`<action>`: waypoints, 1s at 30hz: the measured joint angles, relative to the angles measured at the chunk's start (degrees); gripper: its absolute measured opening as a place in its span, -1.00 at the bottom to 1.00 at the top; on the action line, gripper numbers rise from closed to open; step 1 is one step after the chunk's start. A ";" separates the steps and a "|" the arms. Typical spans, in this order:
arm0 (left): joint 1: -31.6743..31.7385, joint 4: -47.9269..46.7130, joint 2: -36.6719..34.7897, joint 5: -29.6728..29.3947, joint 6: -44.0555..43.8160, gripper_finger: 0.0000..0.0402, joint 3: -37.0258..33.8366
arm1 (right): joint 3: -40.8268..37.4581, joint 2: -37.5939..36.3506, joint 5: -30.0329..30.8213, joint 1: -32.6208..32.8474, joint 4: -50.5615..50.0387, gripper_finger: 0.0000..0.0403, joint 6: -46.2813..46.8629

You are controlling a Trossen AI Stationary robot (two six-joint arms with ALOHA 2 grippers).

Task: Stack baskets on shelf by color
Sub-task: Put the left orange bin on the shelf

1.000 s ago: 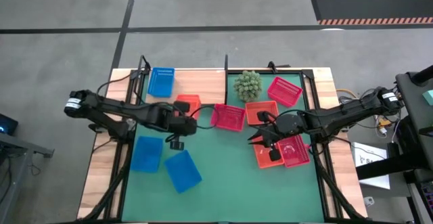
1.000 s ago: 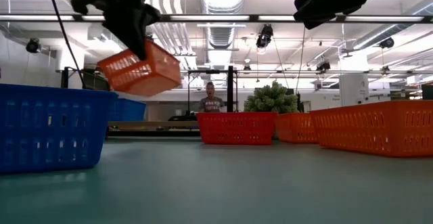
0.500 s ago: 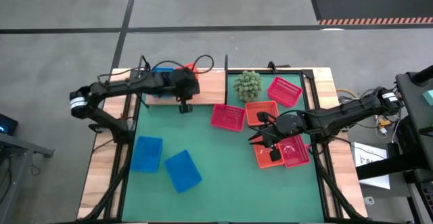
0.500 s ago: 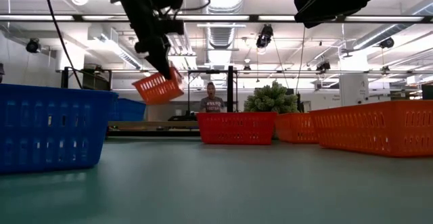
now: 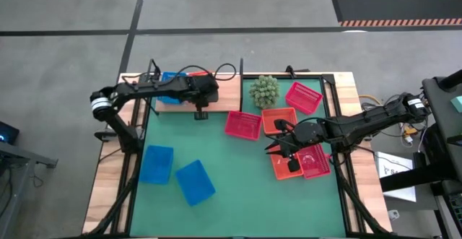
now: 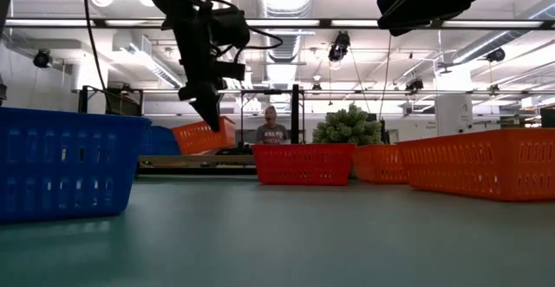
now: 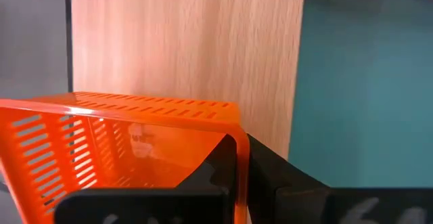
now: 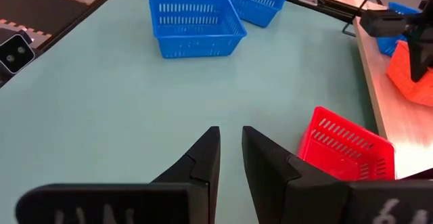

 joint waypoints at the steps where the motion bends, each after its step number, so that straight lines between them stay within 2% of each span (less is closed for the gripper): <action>1: 0.00 0.16 -0.07 -0.01 -0.02 -1.00 0.00 | 0.00 0.00 0.00 0.00 -0.07 -0.72 0.00; 23: 0.26 0.30 -0.48 0.85 -0.38 -1.00 0.00 | 0.00 0.00 0.00 -0.02 -1.47 -0.72 0.48; 26: 0.26 0.30 -0.48 0.85 -0.39 -0.94 0.00 | 0.00 0.00 0.02 -0.02 -1.46 -0.72 0.57; 30: 0.26 0.30 -0.48 0.85 -0.40 -0.74 0.00 | 0.00 0.00 0.01 -0.02 -1.41 -0.72 0.99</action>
